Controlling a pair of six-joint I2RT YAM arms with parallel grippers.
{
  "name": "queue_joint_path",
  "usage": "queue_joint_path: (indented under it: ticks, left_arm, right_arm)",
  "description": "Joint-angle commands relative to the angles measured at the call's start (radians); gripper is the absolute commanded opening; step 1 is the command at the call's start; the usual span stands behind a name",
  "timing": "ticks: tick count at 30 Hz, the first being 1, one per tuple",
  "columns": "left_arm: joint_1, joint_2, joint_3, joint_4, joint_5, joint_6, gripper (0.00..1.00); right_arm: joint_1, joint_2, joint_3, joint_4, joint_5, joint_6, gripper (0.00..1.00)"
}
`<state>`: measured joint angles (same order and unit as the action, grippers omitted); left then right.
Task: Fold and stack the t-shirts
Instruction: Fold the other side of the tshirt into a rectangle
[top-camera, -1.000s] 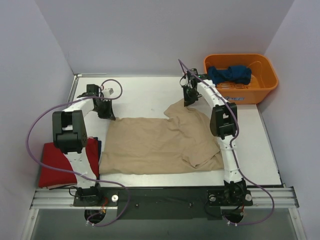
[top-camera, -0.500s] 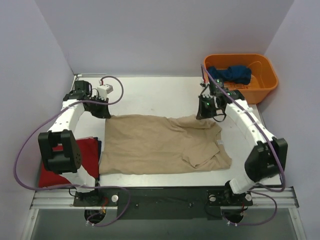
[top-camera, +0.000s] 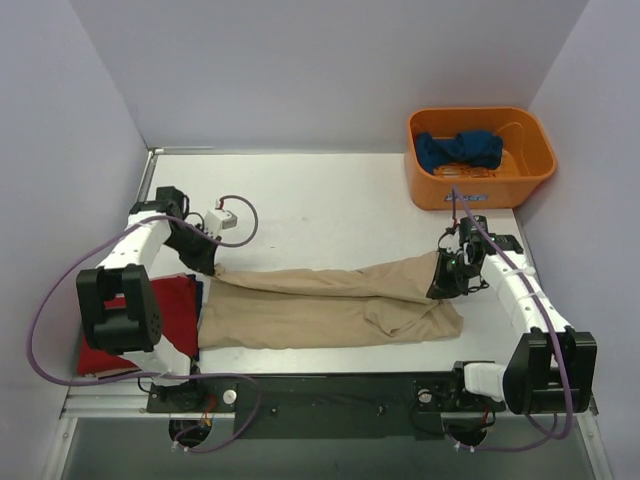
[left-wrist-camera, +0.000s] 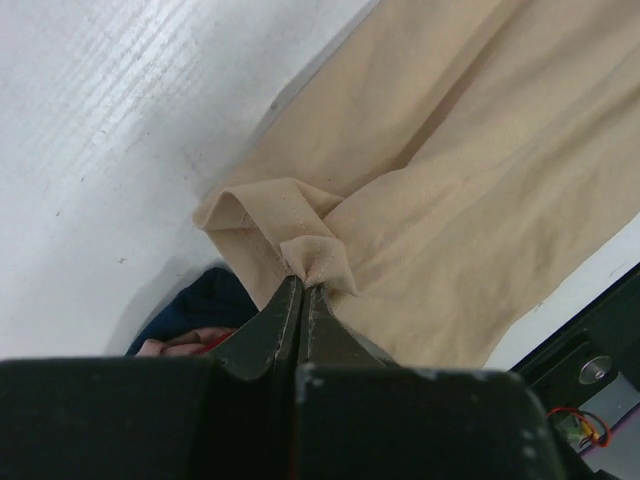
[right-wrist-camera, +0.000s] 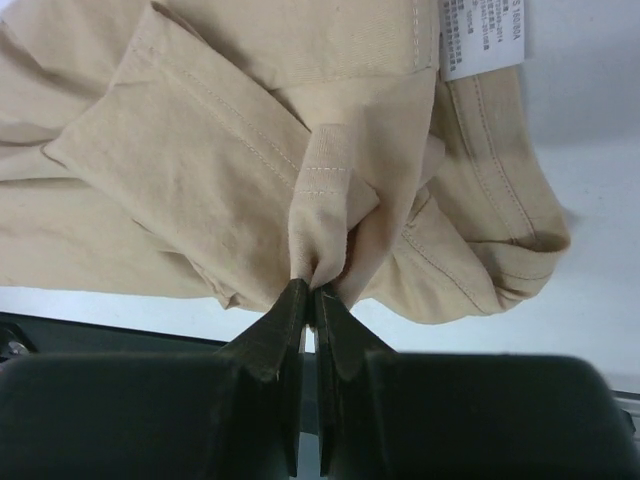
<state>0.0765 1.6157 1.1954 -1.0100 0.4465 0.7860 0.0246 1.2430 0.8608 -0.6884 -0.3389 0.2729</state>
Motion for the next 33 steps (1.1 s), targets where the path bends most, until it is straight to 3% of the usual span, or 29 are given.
queue_joint_path:
  ticks: [1,3,14,16,17,18,19,25,26,30,33]
  left_arm:
    - [0.017,-0.022,-0.01,0.024,-0.084,0.11,0.0]
    - [0.016,-0.025,-0.02,0.031,-0.106,0.139,0.0]
    - [-0.009,-0.036,-0.117,0.028,-0.098,0.196,0.01]
    - [-0.006,-0.023,-0.082,-0.033,-0.1,0.219,0.35]
    - [-0.004,-0.014,-0.041,-0.085,-0.098,0.225,0.63]
    - [0.003,-0.011,-0.019,-0.108,-0.086,0.24,0.79]
    - [0.006,-0.011,0.021,-0.163,-0.078,0.257,0.87]
    - [-0.044,-0.068,0.139,-0.364,0.024,0.462,0.89]
    - [-0.067,-0.076,0.119,-0.371,0.032,0.472,0.84]
    - [-0.179,-0.088,0.006,-0.277,-0.035,0.467,0.61]
    - [-0.185,-0.076,-0.052,-0.179,-0.121,0.467,0.63]
  right_arm:
    - [-0.02,0.024,-0.019,-0.022,0.003,0.005,0.0]
    - [-0.064,0.032,-0.025,-0.025,-0.006,0.002,0.0]
    - [-0.063,0.145,-0.06,-0.054,-0.031,0.052,0.0]
    - [-0.063,0.162,-0.052,-0.056,-0.04,0.049,0.0]
    - [-0.06,0.165,-0.051,-0.053,-0.049,0.046,0.0]
    - [-0.054,0.171,-0.045,-0.051,-0.057,0.048,0.0]
    - [-0.051,0.173,-0.039,-0.051,-0.057,0.049,0.0]
    - [-0.041,0.184,-0.022,-0.053,-0.049,0.038,0.0]
    - [-0.041,0.188,-0.019,-0.053,-0.051,0.037,0.0]
    - [-0.043,0.193,-0.017,-0.053,-0.045,0.035,0.0]
    - [-0.043,0.196,-0.019,-0.057,-0.037,0.035,0.0]
